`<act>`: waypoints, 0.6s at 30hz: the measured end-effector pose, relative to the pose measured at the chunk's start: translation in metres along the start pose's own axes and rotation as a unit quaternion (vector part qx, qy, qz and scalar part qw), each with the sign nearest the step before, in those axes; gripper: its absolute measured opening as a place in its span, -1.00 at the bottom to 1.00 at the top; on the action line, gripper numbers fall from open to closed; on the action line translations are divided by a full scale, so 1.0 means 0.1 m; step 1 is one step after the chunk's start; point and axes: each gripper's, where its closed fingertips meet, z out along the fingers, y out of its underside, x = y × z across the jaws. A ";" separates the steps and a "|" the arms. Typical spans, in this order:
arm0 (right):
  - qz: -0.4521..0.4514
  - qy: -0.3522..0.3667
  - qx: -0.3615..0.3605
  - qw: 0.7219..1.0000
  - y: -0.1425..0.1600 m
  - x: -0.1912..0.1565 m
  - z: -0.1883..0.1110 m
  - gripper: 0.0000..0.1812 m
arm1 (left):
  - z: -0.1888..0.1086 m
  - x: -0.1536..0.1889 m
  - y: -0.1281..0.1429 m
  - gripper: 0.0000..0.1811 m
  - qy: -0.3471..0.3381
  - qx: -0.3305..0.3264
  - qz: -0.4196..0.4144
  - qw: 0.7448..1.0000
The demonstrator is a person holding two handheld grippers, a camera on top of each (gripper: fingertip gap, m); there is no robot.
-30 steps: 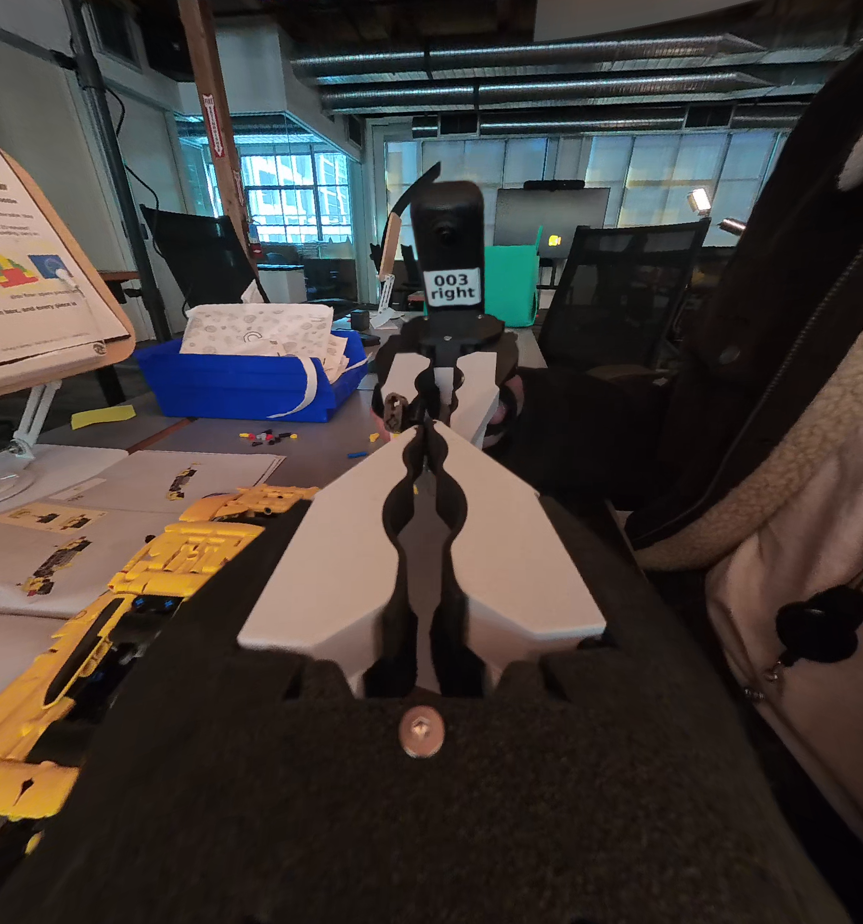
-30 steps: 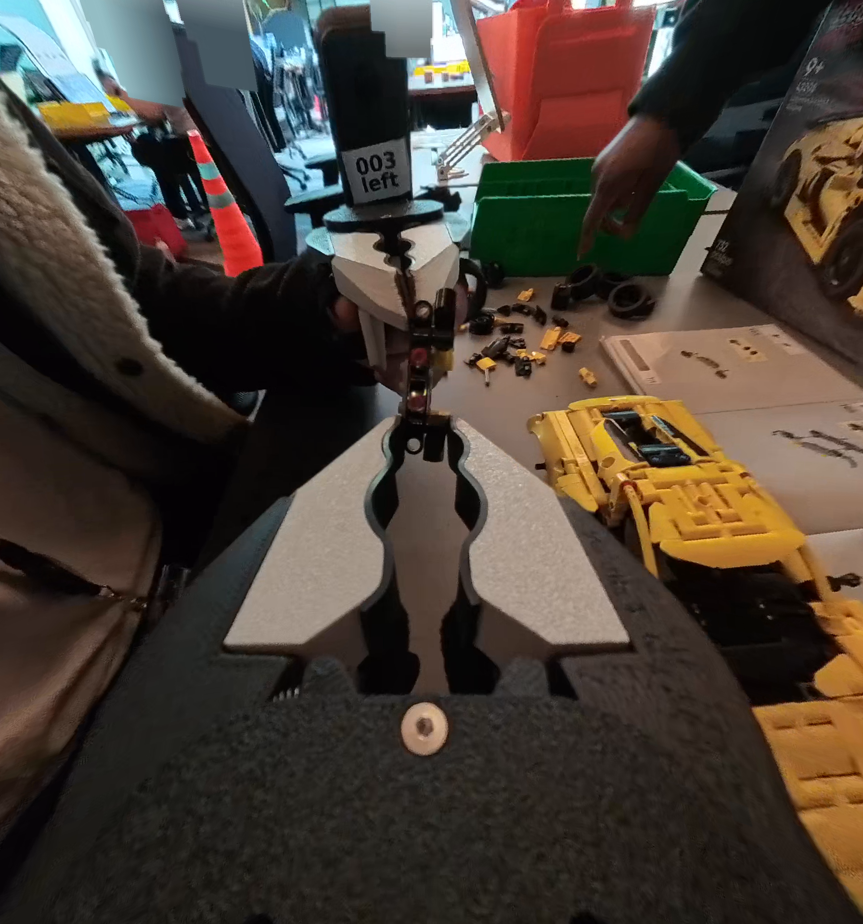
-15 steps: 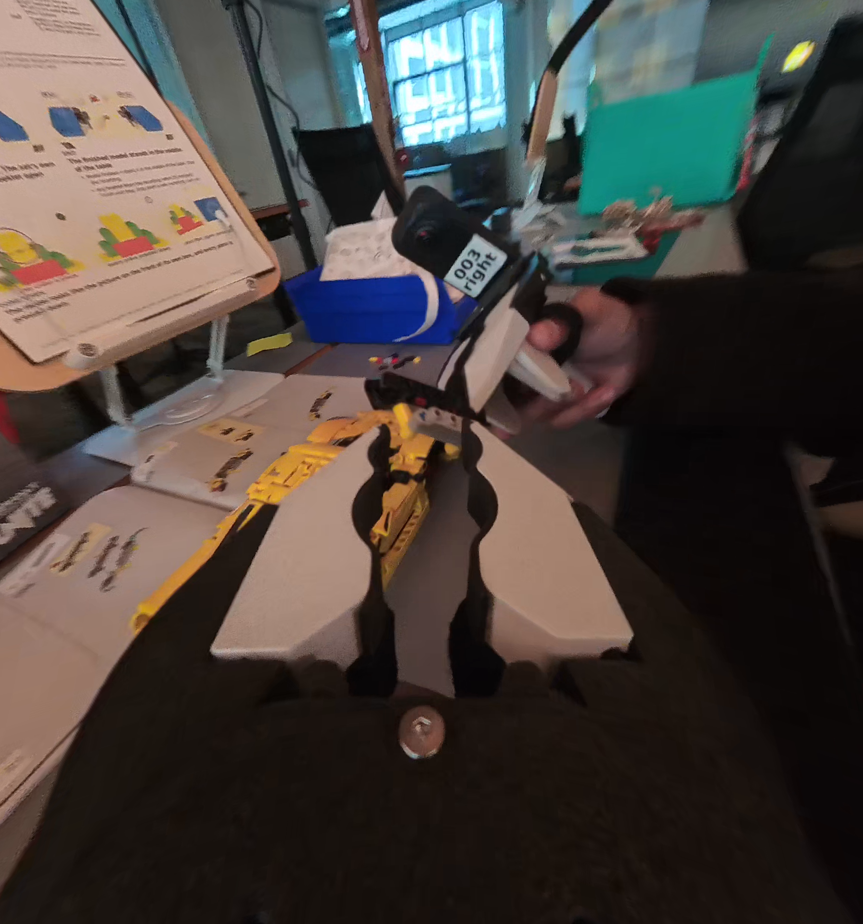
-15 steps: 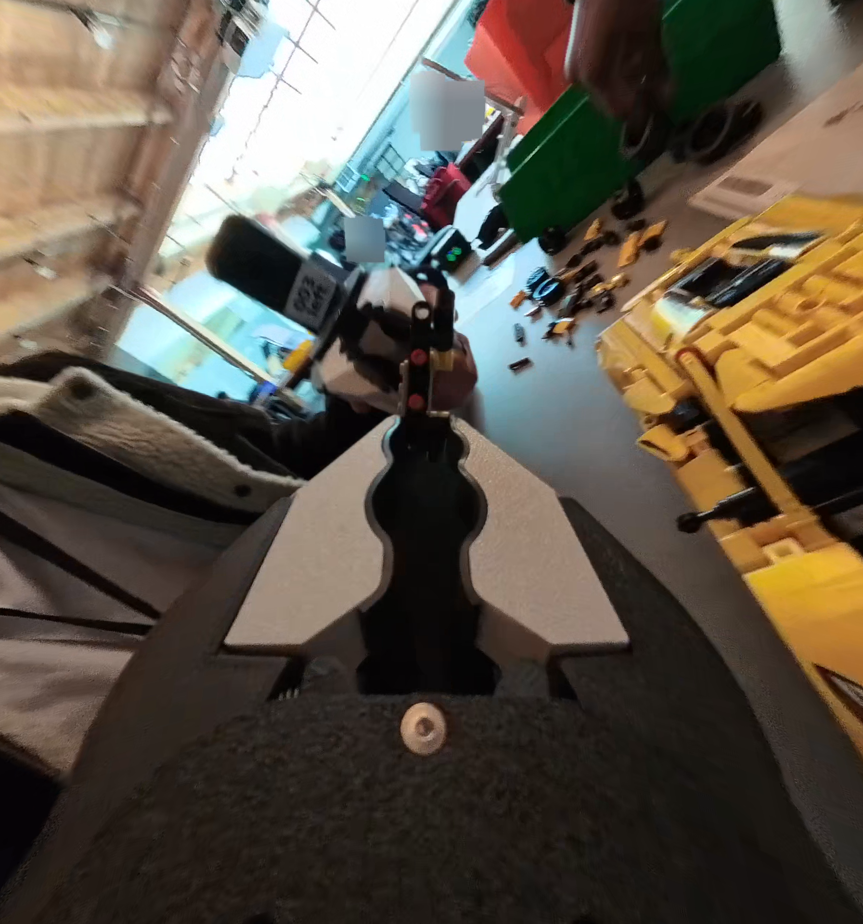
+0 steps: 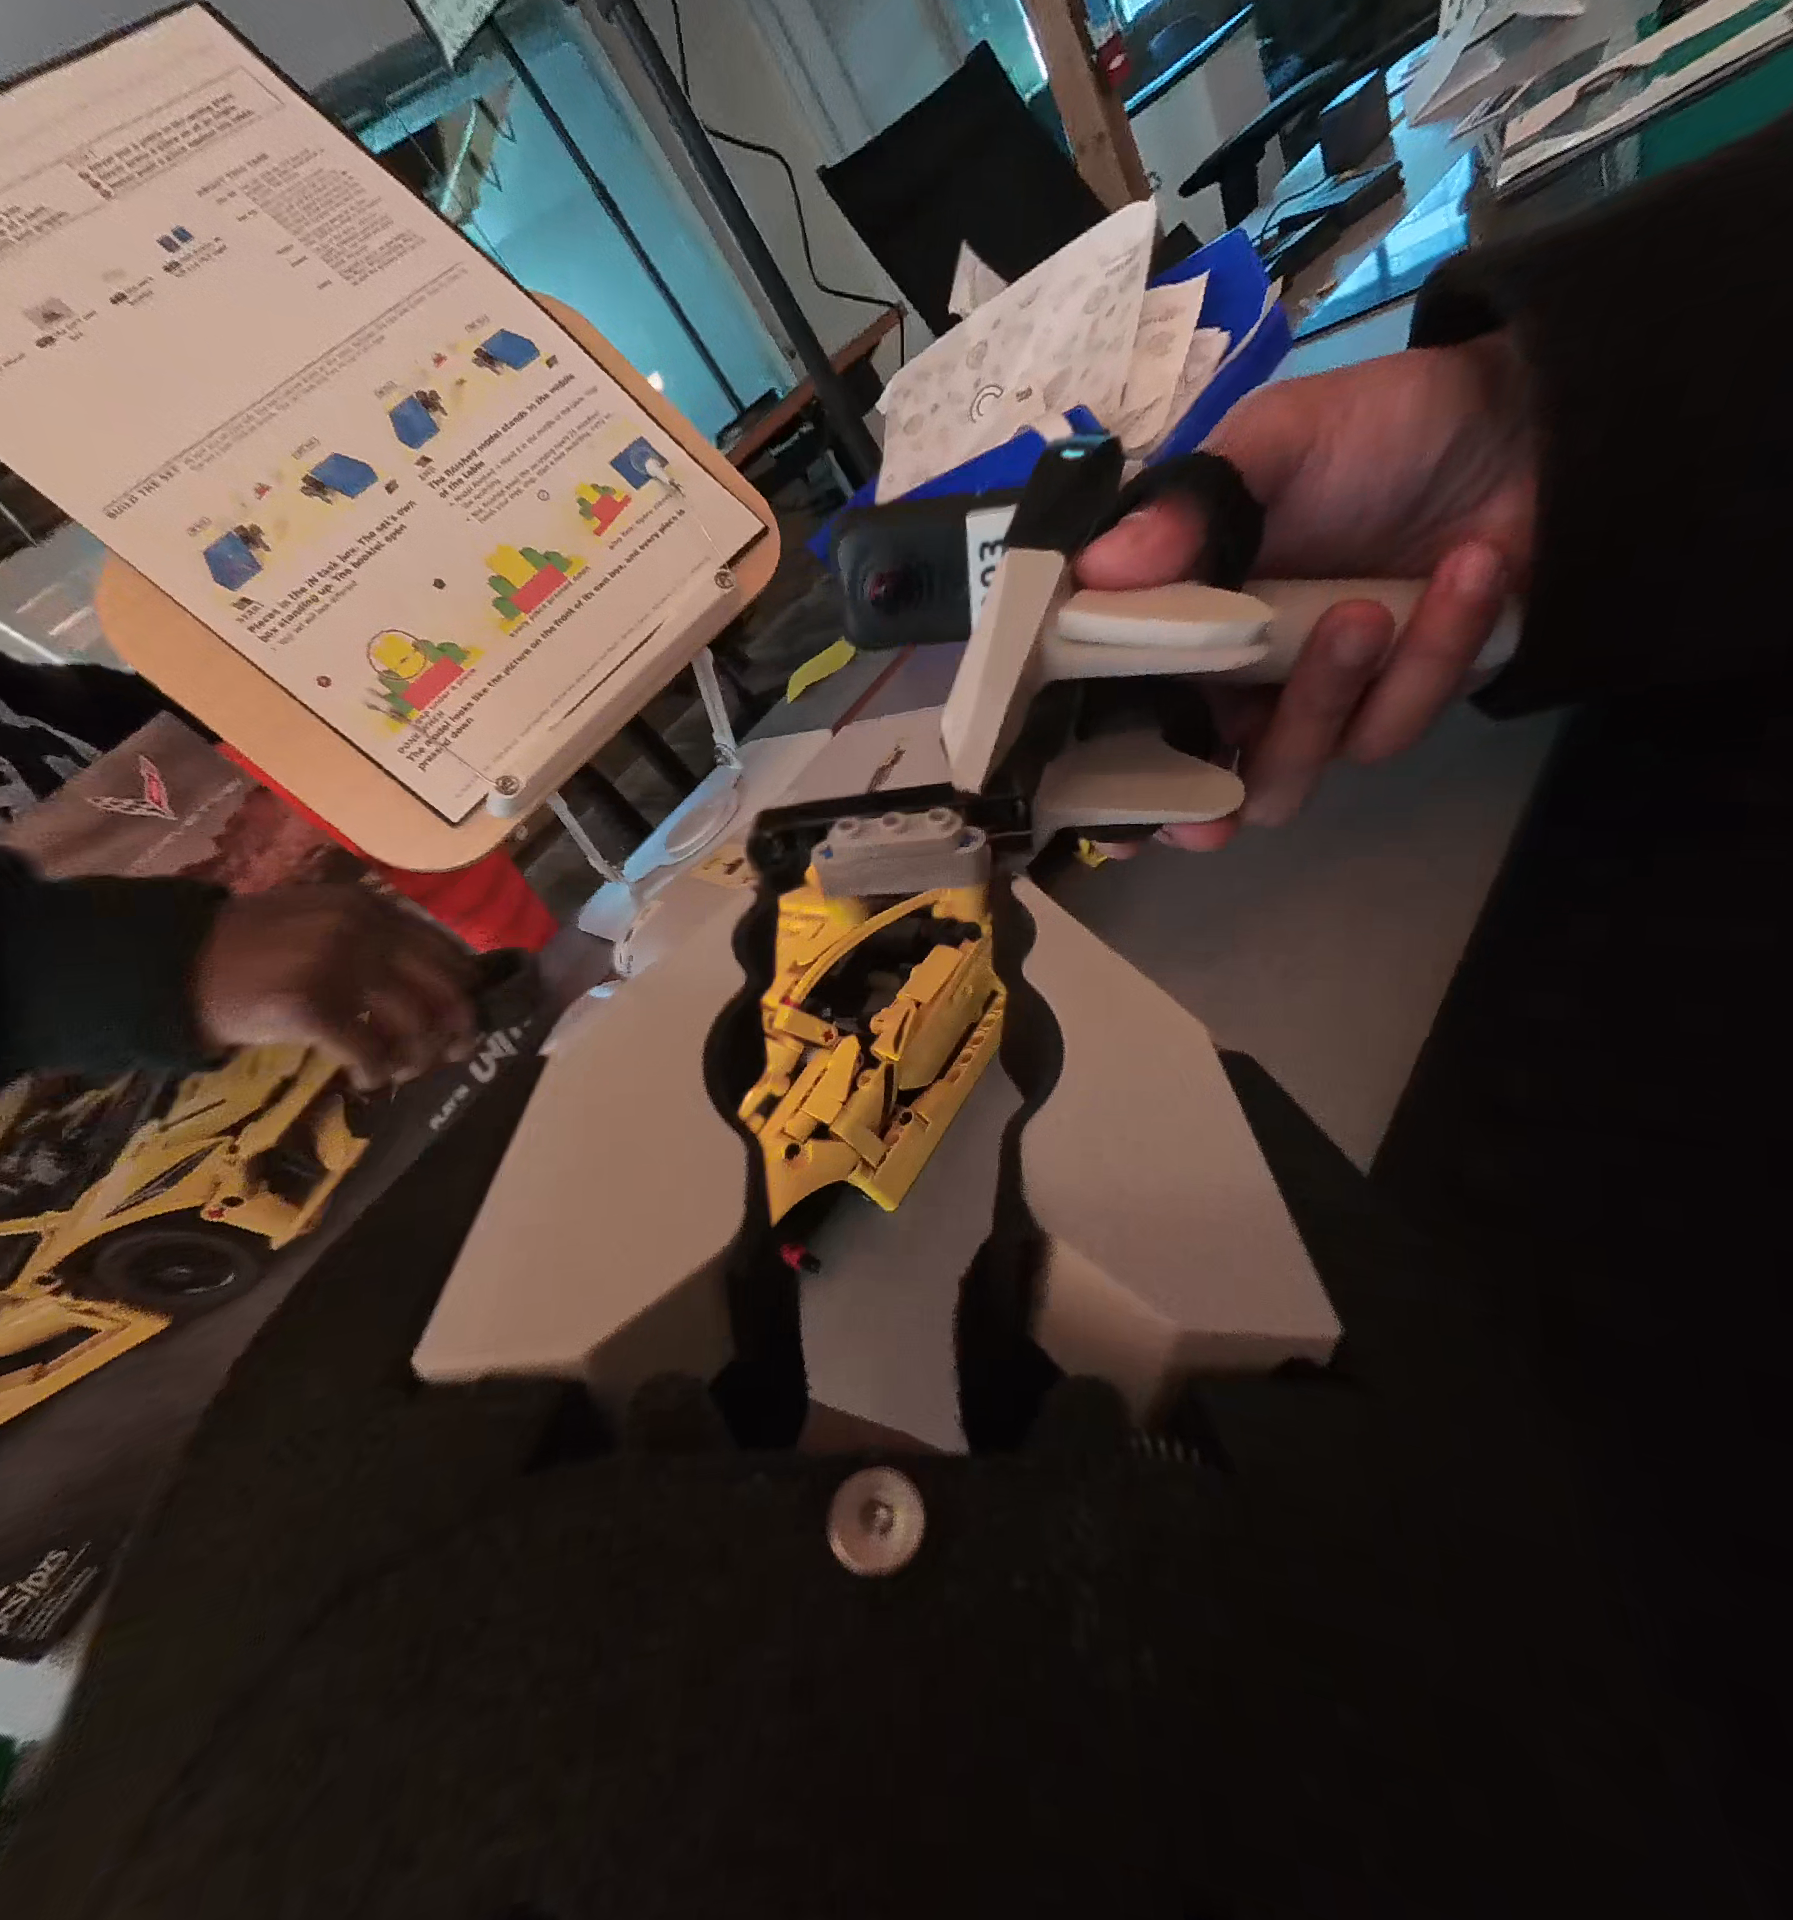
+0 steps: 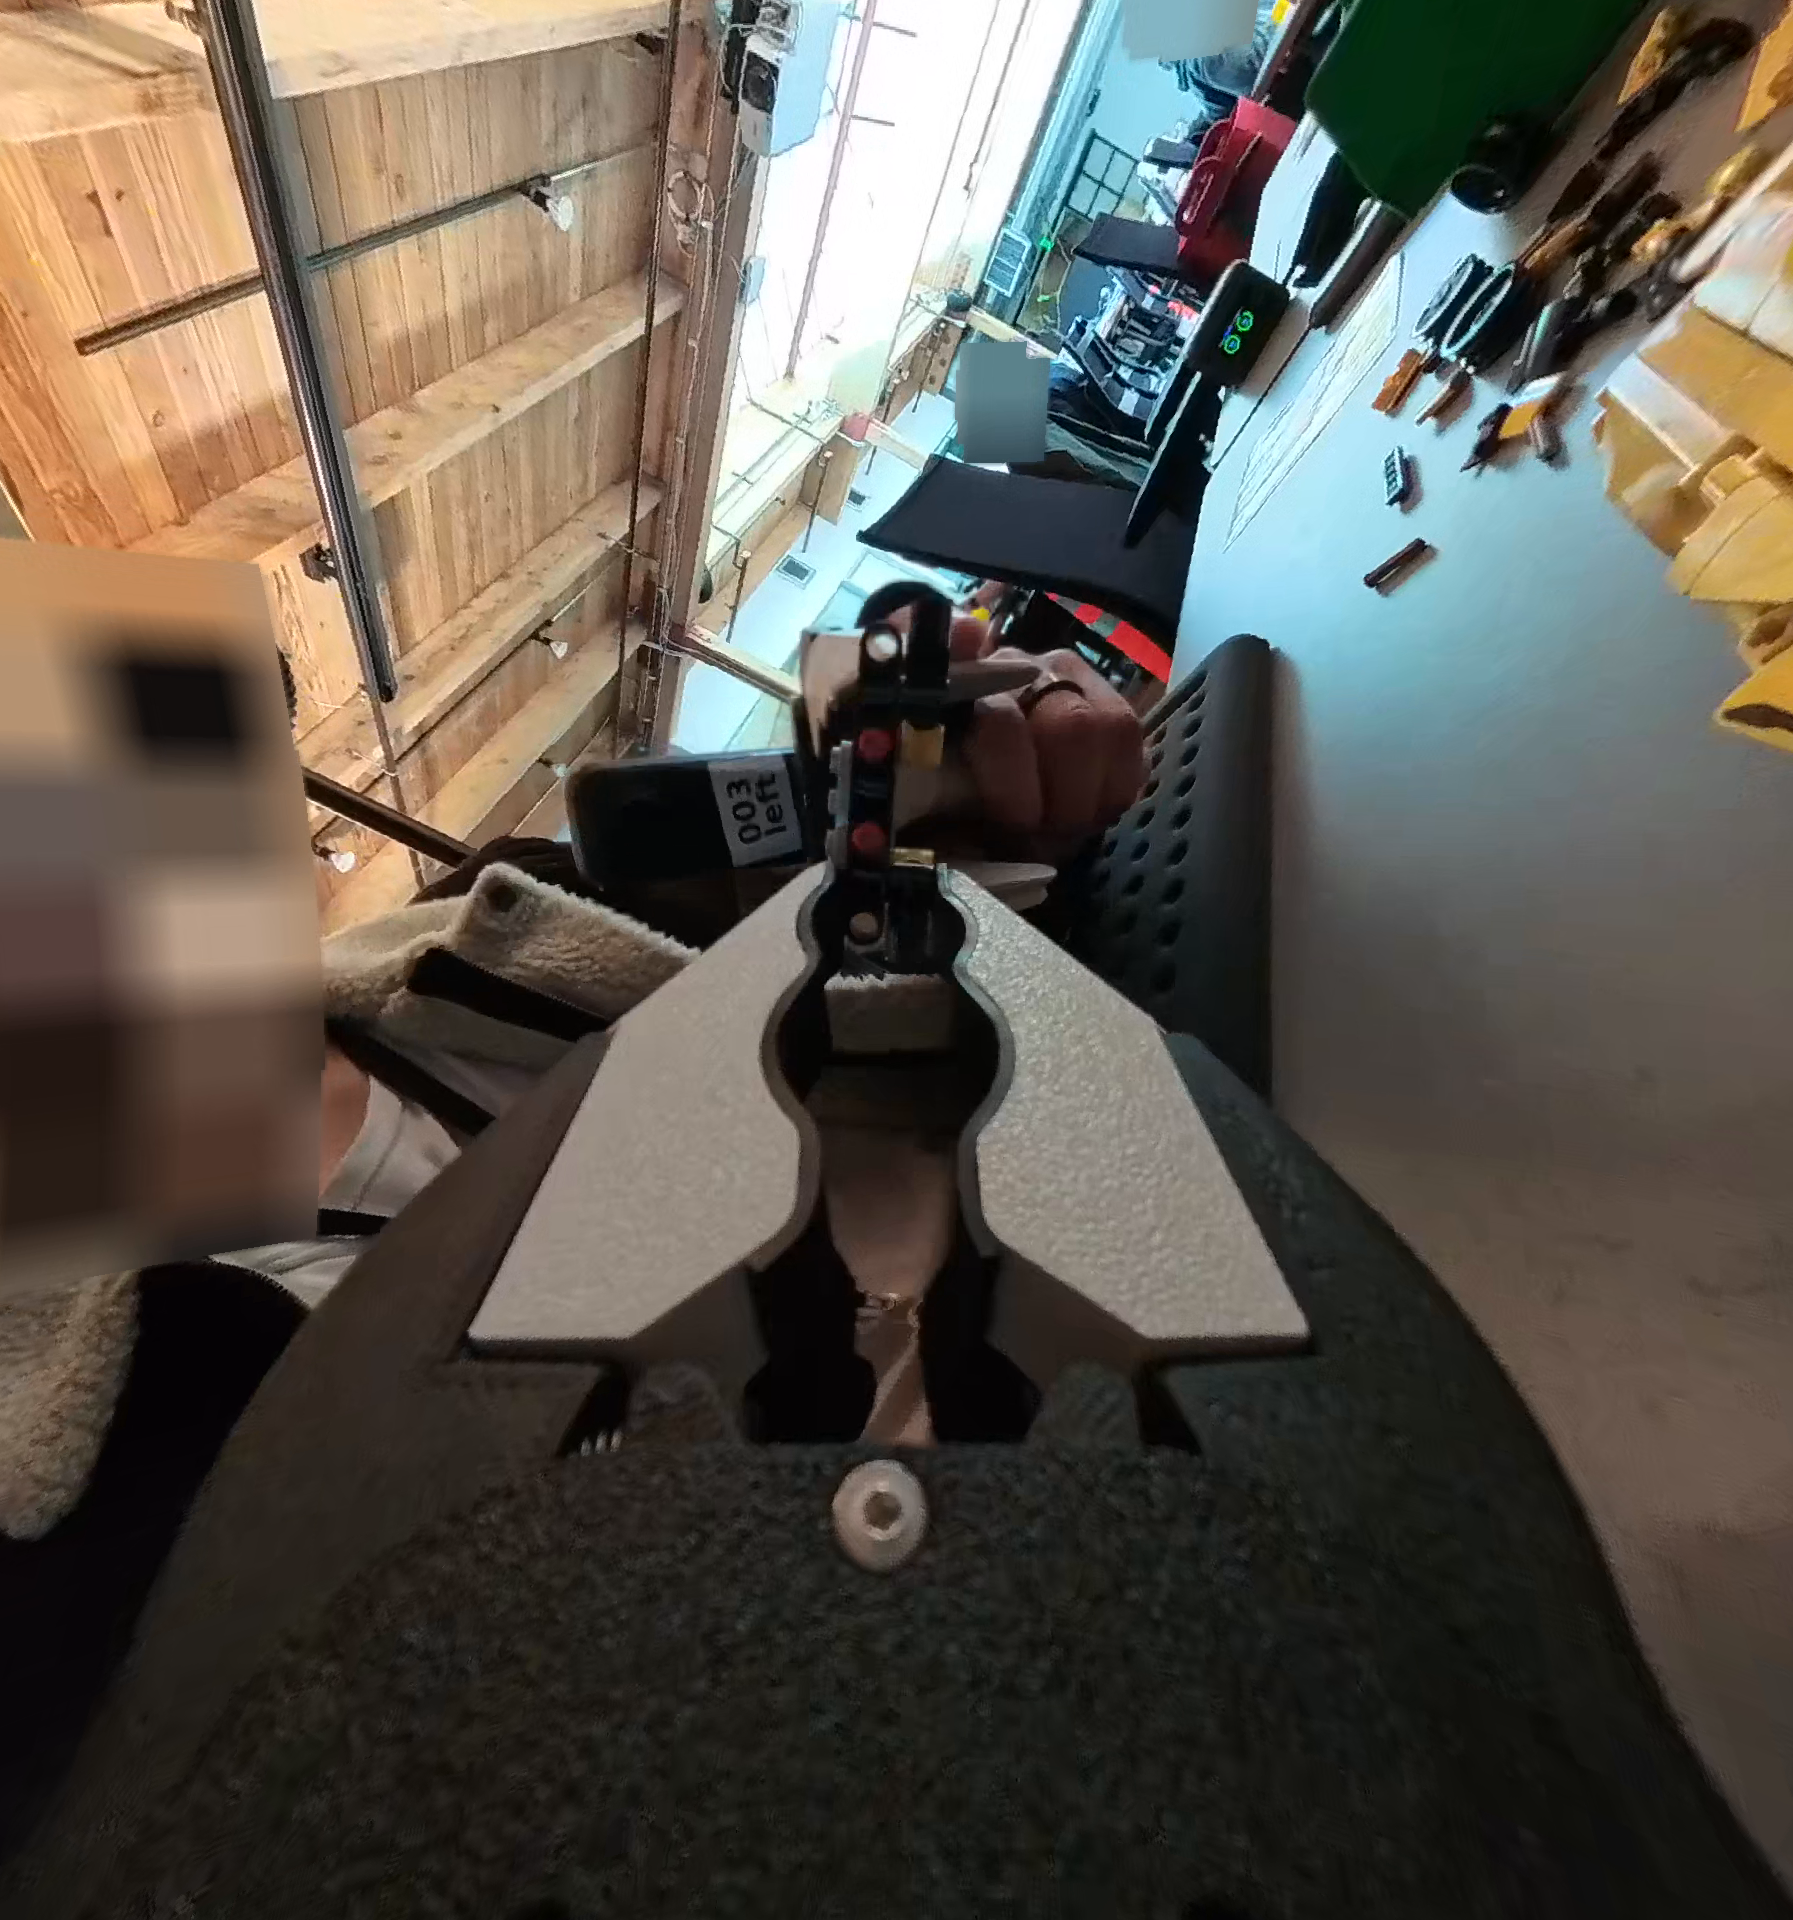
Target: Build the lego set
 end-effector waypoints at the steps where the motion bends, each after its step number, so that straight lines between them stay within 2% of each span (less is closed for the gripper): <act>1: 0.005 0.007 -0.005 1.000 0.02 0.03 0.01 -0.84 | 0.00 0.03 0.01 -0.56 0.003 -0.002 0.000 1.000; 7: 0.006 0.009 -0.024 1.000 0.09 0.04 0.06 -0.84 | -0.03 0.09 0.02 -0.63 0.016 -0.005 -0.023 1.000; 11: -0.018 0.028 -0.010 0.999 0.03 0.08 0.05 -0.83 | -0.01 0.03 0.08 -0.64 -0.015 -0.028 -0.047 0.998; 14: -0.082 0.092 0.023 0.992 -0.11 0.18 -0.06 -0.75 | 0.02 -0.05 0.24 -0.63 -0.047 -0.075 -0.085 0.992; 18: -0.201 0.204 0.114 0.951 -0.47 0.24 -0.35 -0.74 | 0.05 -0.11 0.60 -0.63 -0.055 -0.155 -0.144 0.976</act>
